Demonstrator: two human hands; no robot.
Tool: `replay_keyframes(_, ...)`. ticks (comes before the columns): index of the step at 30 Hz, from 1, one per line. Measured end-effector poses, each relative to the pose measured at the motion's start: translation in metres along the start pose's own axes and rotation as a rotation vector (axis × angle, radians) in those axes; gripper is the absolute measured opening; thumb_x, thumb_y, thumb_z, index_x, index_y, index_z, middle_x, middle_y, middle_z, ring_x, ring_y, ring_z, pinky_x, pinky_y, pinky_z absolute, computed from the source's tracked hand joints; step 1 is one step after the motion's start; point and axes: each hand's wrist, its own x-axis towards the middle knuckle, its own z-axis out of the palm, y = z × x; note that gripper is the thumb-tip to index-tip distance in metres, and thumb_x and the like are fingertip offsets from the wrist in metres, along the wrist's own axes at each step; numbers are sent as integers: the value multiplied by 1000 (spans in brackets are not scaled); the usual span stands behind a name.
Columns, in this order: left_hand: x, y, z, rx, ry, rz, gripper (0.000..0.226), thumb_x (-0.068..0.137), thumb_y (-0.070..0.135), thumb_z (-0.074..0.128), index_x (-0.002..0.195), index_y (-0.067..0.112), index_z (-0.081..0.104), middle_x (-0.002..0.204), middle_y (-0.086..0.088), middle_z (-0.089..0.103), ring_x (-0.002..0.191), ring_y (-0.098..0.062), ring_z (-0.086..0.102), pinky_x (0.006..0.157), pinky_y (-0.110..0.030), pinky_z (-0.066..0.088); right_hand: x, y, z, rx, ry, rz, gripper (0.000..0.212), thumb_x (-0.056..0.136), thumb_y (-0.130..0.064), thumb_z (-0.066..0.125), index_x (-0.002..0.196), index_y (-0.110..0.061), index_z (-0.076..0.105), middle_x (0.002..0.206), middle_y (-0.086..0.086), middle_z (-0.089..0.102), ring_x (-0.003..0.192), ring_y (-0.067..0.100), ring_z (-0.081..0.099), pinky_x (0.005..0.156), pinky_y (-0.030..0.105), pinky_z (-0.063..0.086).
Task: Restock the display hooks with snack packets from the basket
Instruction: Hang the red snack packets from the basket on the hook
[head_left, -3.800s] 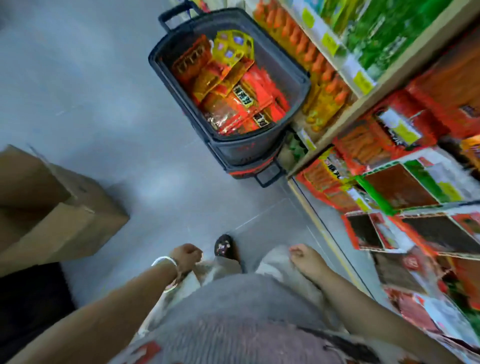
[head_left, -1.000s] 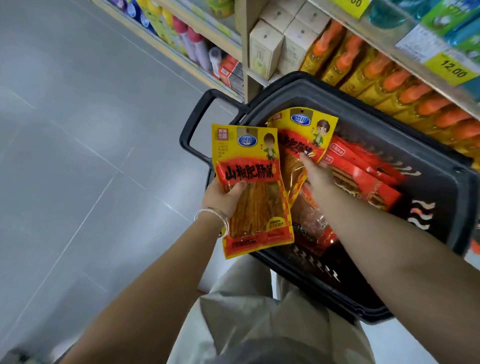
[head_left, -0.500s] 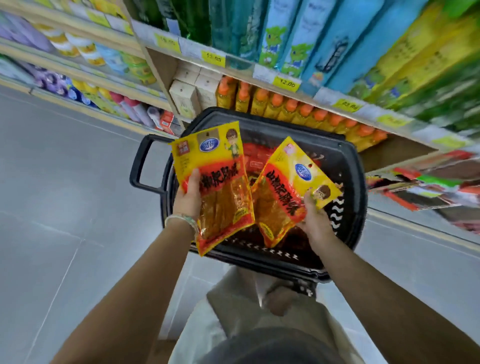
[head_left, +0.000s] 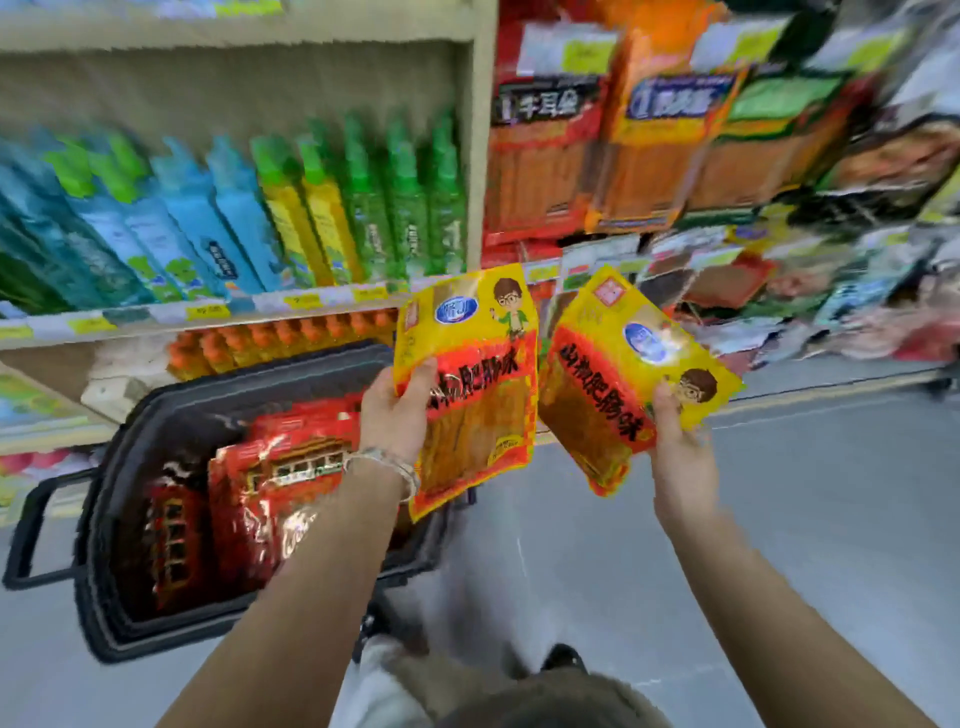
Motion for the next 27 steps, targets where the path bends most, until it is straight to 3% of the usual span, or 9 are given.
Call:
replay_keyframes(5,-33,34,112,8,-140,67,9,87,27,64,93,21,69,88,8,69,86,-4,62,79,-15,43,42,-33,-120,8,140,-146,25,89,-47,59,81,-25,69,66,-26,67,66,-15,60,58,9,45)
replay_keyframes(9,-41,85,183,10,-189,165,13,83,33,67,70,32,65,59,30,61,58,24,52,52,4,34,80,-75,-187,74,198,-248,24,90,-41,60,80,-22,71,76,-15,69,81,7,63,78,31,52)
replay_keyframes(13,-36,139,244,-14,-218,276,20,83,39,66,66,29,64,60,23,62,56,12,56,55,-12,42,118,-127,-223,126,217,-407,16,92,-35,58,93,-26,71,96,-6,73,99,17,66,93,45,51)
replay_keyframes(16,-26,178,285,-4,-182,349,31,81,50,64,62,28,54,54,21,54,49,10,52,57,-27,33,147,-167,-237,168,270,-468,19,91,-37,60,96,-22,69,99,0,72,102,22,66,92,51,50)
replay_keyframes(18,-15,200,314,22,-198,398,34,83,57,57,93,25,64,86,14,67,77,13,60,74,-27,40,168,-193,-244,184,276,-473,30,84,-48,61,98,-23,68,100,3,71,102,25,65,93,52,50)
replay_keyframes(20,-6,224,341,43,-203,422,72,84,60,52,137,12,43,136,-6,51,127,-15,46,101,-34,34,191,-220,-249,187,271,-485,37,77,-58,59,96,-27,68,101,9,69,100,30,64,91,54,49)
replay_keyframes(21,0,235,354,30,-215,453,75,85,59,52,140,11,39,141,-7,45,132,-23,40,103,-34,32,204,-234,-252,191,261,-510,29,76,-57,59,88,-33,69,94,7,70,96,30,65,89,55,50)
replay_keyframes(24,15,268,390,-7,-223,514,43,86,52,56,114,20,59,111,8,63,106,-16,57,79,-16,38,247,-277,-257,215,250,-570,17,75,-52,59,74,-38,67,81,-1,68,83,25,67,82,56,53)
replay_keyframes(27,31,300,421,-60,-209,567,14,85,46,60,76,36,56,74,27,53,66,8,51,47,-7,33,290,-321,-260,298,230,-588,13,78,-46,63,78,-35,69,86,-3,73,83,18,70,71,41,58)
